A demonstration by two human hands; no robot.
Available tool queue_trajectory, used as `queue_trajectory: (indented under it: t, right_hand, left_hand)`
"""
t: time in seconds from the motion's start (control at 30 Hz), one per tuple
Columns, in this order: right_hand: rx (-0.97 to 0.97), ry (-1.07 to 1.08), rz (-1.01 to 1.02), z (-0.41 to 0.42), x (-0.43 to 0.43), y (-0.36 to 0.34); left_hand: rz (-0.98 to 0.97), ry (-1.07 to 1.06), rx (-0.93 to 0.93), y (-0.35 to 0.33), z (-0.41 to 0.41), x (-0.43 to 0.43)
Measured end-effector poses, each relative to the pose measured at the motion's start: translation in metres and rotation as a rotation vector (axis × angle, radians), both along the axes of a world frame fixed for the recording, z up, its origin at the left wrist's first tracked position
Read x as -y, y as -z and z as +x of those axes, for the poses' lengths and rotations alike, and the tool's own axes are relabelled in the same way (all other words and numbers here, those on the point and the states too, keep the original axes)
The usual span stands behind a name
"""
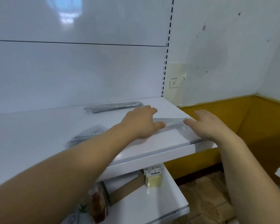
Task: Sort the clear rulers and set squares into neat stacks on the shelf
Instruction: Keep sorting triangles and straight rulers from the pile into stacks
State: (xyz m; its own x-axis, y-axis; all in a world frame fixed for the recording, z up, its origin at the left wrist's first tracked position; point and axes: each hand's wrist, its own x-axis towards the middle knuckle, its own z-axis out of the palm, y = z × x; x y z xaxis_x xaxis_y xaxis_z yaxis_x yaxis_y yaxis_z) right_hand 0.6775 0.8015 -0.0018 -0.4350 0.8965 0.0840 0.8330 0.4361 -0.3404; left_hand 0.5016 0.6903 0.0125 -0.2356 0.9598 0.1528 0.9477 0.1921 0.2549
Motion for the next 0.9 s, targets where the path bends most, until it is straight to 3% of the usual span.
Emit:
queue_trajectory:
  t: [0.2, 0.33, 0.7, 0.9]
  right_hand:
    - [0.06, -0.16, 0.093, -0.065, 0.042, -0.053]
    - [0.077, -0.389, 0.197, -0.156, 0.115, -0.07]
    - [0.095, -0.86, 0.126, -0.395, 0.365, -0.074]
    - [0.18, -1.001, 0.103, -0.481, 0.447, -0.07]
  left_hand:
    - [0.029, -0.033, 0.053, -0.02, -0.051, 0.076]
    - [0.014, -0.21, 0.035, -0.021, -0.11, 0.163]
    - [-0.15, -0.682, -0.015, -0.008, -0.264, 0.485]
    - [-0.135, -0.895, 0.081, 0.004, -0.324, 0.583]
